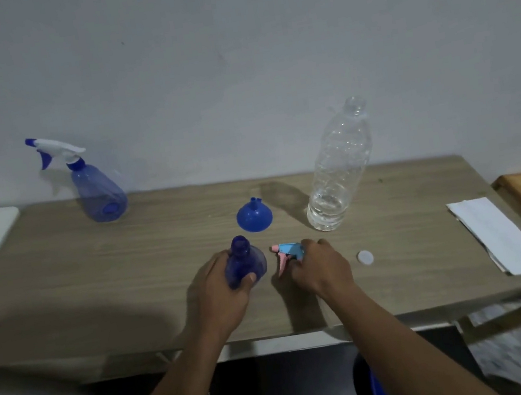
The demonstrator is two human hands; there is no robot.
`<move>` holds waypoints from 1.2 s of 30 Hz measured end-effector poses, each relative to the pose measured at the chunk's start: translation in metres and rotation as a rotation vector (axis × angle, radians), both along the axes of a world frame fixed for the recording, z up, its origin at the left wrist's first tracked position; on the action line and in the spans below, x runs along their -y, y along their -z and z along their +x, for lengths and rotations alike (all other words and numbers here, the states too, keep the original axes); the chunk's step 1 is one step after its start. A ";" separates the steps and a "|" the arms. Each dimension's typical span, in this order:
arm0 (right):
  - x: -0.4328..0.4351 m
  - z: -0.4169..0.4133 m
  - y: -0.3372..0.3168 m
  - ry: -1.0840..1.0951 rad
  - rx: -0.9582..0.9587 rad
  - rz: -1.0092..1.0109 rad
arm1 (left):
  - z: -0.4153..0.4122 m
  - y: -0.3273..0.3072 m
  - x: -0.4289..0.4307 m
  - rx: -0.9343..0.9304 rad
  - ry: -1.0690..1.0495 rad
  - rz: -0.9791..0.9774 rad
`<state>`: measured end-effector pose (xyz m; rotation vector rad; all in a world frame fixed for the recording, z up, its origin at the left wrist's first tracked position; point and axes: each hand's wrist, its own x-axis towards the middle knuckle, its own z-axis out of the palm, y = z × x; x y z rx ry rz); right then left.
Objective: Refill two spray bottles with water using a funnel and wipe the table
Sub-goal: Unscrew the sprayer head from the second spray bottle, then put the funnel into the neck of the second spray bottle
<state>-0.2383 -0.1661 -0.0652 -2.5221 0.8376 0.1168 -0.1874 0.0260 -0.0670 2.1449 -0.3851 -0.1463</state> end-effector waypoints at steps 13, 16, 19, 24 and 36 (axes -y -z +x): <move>0.014 0.110 -0.009 -0.177 0.184 0.229 | 0.004 0.016 -0.003 0.029 -0.015 -0.172; 0.020 0.129 0.008 -0.218 0.117 0.321 | 0.006 0.022 -0.003 0.013 -0.025 -0.182; 0.025 0.140 0.021 -0.296 0.082 0.227 | 0.006 0.026 -0.003 -0.038 -0.036 -0.240; 0.031 0.146 0.025 -0.365 0.070 0.084 | 0.008 0.030 -0.003 -0.049 -0.022 -0.293; 0.030 0.101 -0.044 -0.124 0.443 0.540 | 0.001 0.012 -0.005 -0.070 -0.055 -0.171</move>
